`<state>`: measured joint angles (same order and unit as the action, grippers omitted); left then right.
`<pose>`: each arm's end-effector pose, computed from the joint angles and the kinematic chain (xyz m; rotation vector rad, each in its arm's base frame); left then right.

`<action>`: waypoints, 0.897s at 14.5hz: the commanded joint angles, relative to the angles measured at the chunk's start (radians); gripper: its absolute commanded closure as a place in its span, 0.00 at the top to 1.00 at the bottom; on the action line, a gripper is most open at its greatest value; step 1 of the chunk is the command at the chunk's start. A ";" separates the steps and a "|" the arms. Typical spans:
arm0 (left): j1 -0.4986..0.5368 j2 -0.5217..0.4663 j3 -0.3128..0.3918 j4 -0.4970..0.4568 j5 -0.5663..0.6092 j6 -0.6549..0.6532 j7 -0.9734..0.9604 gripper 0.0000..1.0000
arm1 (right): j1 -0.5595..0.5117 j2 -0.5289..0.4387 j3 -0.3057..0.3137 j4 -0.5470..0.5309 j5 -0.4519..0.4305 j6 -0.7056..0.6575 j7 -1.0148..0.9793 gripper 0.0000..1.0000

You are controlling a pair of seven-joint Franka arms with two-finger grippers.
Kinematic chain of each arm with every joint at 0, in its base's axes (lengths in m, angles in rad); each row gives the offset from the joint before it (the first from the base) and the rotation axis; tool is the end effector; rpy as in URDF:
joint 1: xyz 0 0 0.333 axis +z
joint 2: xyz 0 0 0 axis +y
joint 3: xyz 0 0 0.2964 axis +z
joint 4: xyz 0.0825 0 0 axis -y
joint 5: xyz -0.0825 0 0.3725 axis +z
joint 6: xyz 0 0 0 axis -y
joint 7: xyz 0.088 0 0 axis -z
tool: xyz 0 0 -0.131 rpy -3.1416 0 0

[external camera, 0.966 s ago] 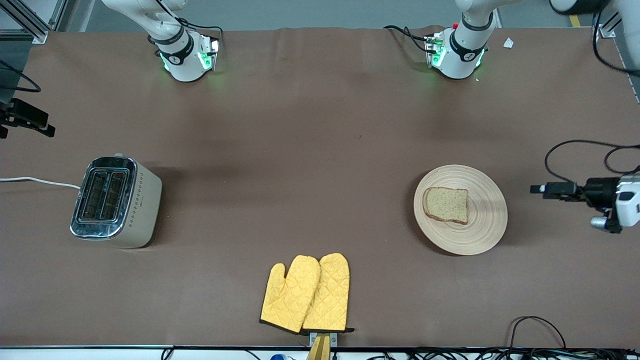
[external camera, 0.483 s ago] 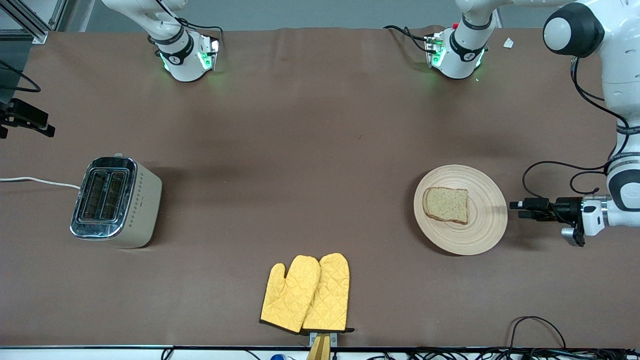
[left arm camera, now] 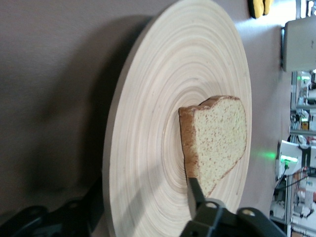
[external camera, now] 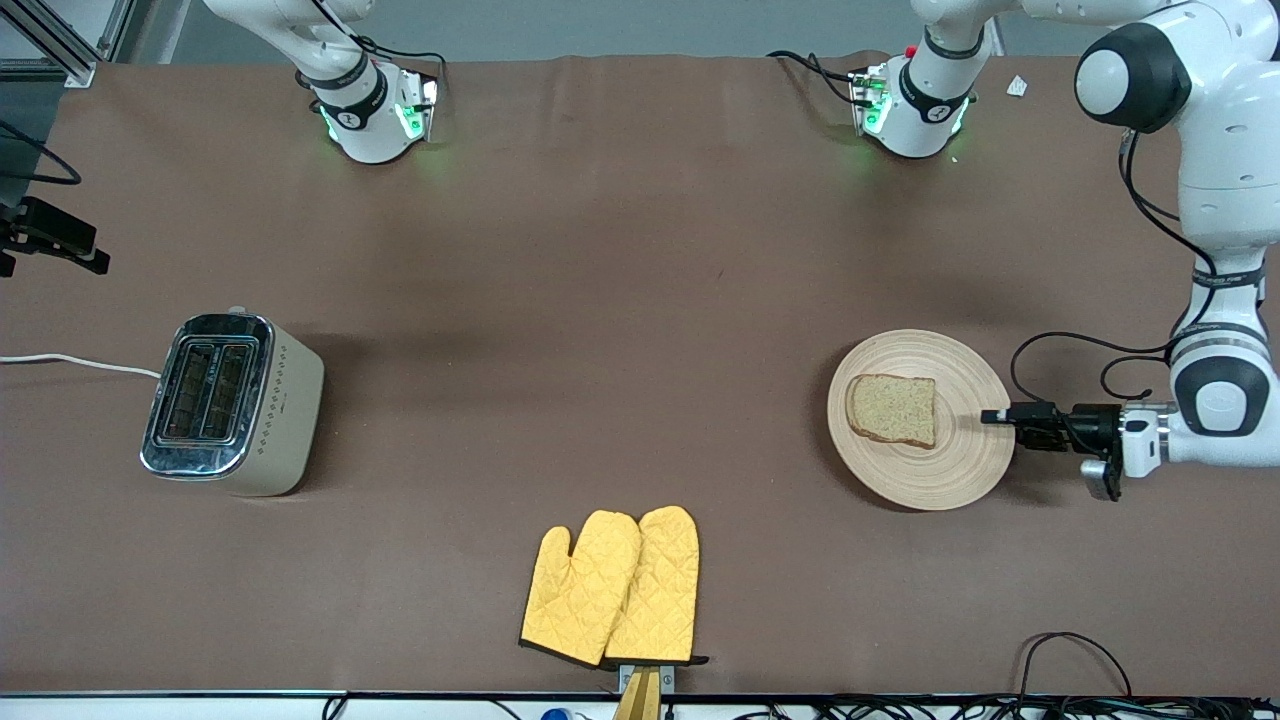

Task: Move plate and put bread in toaster
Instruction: 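Grip the plate rim and slide the plate toward the toaster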

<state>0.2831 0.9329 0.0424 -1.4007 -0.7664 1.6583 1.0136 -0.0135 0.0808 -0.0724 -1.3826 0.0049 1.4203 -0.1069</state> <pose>0.6183 0.1154 0.1105 2.1859 -0.3835 -0.1000 0.5481 -0.0447 0.6092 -3.1375 -0.0341 0.0671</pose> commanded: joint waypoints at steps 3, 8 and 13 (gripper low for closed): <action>0.016 0.057 -0.004 0.022 -0.057 -0.005 0.085 0.00 | -0.007 -0.012 0.002 -0.015 0.014 0.008 -0.013 1.00; 0.016 0.035 -0.015 0.028 -0.108 -0.084 0.039 0.00 | -0.006 -0.012 0.002 -0.015 0.014 0.009 -0.013 1.00; 0.013 -0.008 -0.182 0.031 -0.163 -0.132 -0.234 0.00 | -0.006 -0.012 0.002 -0.015 0.014 0.008 -0.013 1.00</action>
<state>0.3015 0.9557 -0.0644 -1.3678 -0.8848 1.5574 0.8913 -0.0135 0.0809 -0.0727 -1.3828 0.0049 1.4203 -0.1073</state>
